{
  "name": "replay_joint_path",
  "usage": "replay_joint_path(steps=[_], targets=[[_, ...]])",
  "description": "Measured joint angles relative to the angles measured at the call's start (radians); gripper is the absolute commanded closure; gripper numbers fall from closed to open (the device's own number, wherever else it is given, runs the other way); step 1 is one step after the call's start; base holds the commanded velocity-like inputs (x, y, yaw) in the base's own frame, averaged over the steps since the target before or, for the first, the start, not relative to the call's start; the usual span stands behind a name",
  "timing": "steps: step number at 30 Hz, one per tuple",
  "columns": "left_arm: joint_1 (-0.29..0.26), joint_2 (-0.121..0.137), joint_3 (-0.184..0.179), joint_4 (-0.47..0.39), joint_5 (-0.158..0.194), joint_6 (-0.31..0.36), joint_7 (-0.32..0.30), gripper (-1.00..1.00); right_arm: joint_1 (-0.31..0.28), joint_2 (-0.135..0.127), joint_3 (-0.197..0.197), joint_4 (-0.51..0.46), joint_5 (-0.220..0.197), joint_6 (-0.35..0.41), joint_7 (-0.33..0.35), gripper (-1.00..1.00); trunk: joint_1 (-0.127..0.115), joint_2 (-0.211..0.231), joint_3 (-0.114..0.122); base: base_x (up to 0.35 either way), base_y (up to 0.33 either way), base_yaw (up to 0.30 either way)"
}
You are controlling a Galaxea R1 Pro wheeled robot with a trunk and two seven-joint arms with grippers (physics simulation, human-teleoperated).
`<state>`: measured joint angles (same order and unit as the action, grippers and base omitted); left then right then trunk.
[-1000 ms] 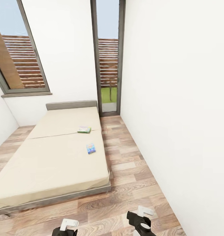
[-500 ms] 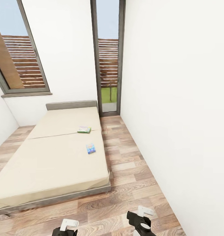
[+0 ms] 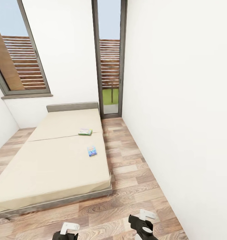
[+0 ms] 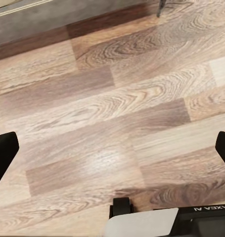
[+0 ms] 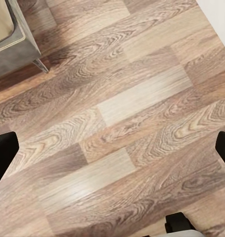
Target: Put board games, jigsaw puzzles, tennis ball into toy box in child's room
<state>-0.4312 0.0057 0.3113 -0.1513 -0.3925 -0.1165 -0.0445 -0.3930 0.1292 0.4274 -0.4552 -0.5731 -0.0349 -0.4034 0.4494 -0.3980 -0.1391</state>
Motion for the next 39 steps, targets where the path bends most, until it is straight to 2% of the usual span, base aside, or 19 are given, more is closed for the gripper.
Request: replay_joint_path(steps=[3, 6, 9, 12, 13, 14, 15, 17, 19, 21, 23, 24, 26, 28, 30, 32, 35, 39], targets=[[-0.001, 0.005, 0.005, -0.003, 0.004, 0.007, -0.003, -1.00, 0.000, 0.000, 0.000, -0.001, 0.000, 0.000, -0.003, -1.00, 0.000, 0.000, 0.000, 0.000, 0.000, 0.000], [-0.010, 0.008, 0.007, -0.011, 0.008, 0.044, -0.021, -1.00, 0.000, 0.000, 0.000, -0.005, 0.001, 0.001, -0.005, -1.00, 0.000, 0.000, 0.000, 0.000, 0.000, 0.000], [-0.016, 0.016, 0.009, -0.044, 0.010, 0.107, -0.072, -1.00, 0.000, 0.000, 0.000, -0.008, 0.001, 0.001, -0.007, -1.00, 0.000, 0.000, 0.000, 0.000, 0.000, 0.000], [-0.019, 0.026, 0.010, -0.121, 0.007, 0.198, -0.161, -1.00, 0.000, 0.000, 0.001, -0.012, 0.003, 0.002, -0.008, -1.00, 0.000, 0.000, 0.000, 0.000, 0.000, 0.000], [-0.020, 0.029, 0.010, -0.173, 0.009, 0.261, -0.215, -1.00, 0.000, 0.000, 0.000, -0.013, 0.003, 0.003, -0.008, -1.00, 0.000, 0.000, 0.000, 0.000, 0.000, 0.000], [-0.020, 0.030, 0.010, -0.204, 0.009, 0.296, -0.244, -1.00, 0.000, 0.000, 0.000, -0.013, 0.003, 0.004, -0.008, -1.00, 0.000, 0.000, 0.000, 0.000, 0.000, 0.000], [-0.020, 0.032, 0.010, -0.267, 0.010, 0.365, -0.295, -1.00, 0.000, 0.001, 0.000, -0.014, 0.003, 0.005, -0.007, -1.00, 0.000, 0.000, 0.000, 0.000, 0.000, 0.000], [-0.019, 0.034, 0.010, -0.339, 0.011, 0.436, -0.344, -1.00, -0.001, 0.001, 0.000, -0.017, 0.003, 0.007, -0.007, -1.00, 0.000, 0.000, 0.000, 0.000, 0.000, 0.000], [-0.020, 0.036, 0.013, -0.483, 0.013, 0.566, -0.429, -1.00, -0.001, 0.002, 0.000, -0.035, 0.002, 0.019, -0.006, -1.00, 0.000, 0.000, 0.000, 0.000, 0.000, 0.000], [-0.019, 0.036, 0.014, -0.586, 0.013, 0.657, -0.482, -1.00, -0.002, 0.002, 0.000, -0.054, -0.001, 0.051, -0.006, -1.00, 0.000, 0.000, 0.000, 0.000, 0.000, 0.000], [-0.019, 0.035, 0.015, -0.651, 0.012, 0.716, -0.510, -1.00, -0.006, 0.003, 0.001, -0.073, -0.004, 0.086, -0.007, -1.00, 0.000, 0.000, 0.000, 0.000, 0.000, 0.000], [-0.019, 0.035, 0.015, -0.708, 0.013, 0.770, -0.530, -1.00, -0.009, 0.003, 0.001, -0.103, -0.003, 0.130, -0.011, -1.00, 0.000, 0.000, 0.000, 0.000, 0.000, 0.000], [-0.025, 0.034, 0.016, -0.796, 0.014, 0.851, -0.547, -1.00, -0.020, 0.004, 0.002, -0.166, -0.002, 0.203, -0.028, -1.00, 0.000, 0.000, 0.000, 0.000, 0.000, 0.000], [-0.035, 0.033, 0.016, -0.855, 0.014, 0.903, -0.553, -1.00, -0.030, 0.006, 0.002, -0.214, -0.002, 0.251, -0.053, -1.00, 0.000, 0.000, 0.000, 0.000, 0.000, 0.000], [-0.061, 0.033, 0.016, -0.925, 0.014, 0.970, -0.558, -1.00, -0.042, 0.008, 0.002, -0.272, -0.001, 0.308, -0.113, -1.00, 0.000, 0.000, 0.000, 0.000, 0.000, 0.000], [-0.086, 0.033, 0.016, -0.956, 0.014, 1.006, -0.560, -1.00, -0.050, 0.010, 0.002, -0.299, -0.001, 0.335, -0.157, -1.00, 0.000, 0.000, 0.000, 0.000, 0.000, 0.000], [-0.162, 0.035, 0.016, -0.988, 0.012, 1.053, -0.558, -1.00, -0.088, 0.010, 0.003, -0.348, -0.003, 0.376, -0.233, -1.00, 0.000, 0.000, 0.001, 0.000, 0.000, 0.000], [-0.228, 0.036, 0.016, -0.979, 0.010, 1.067, -0.553, -1.00, -0.114, 0.011, 0.003, -0.376, -0.005, 0.419, -0.258, -1.00, 0.000, 0.000, 0.000, 0.000, 0.000, 0.000]])
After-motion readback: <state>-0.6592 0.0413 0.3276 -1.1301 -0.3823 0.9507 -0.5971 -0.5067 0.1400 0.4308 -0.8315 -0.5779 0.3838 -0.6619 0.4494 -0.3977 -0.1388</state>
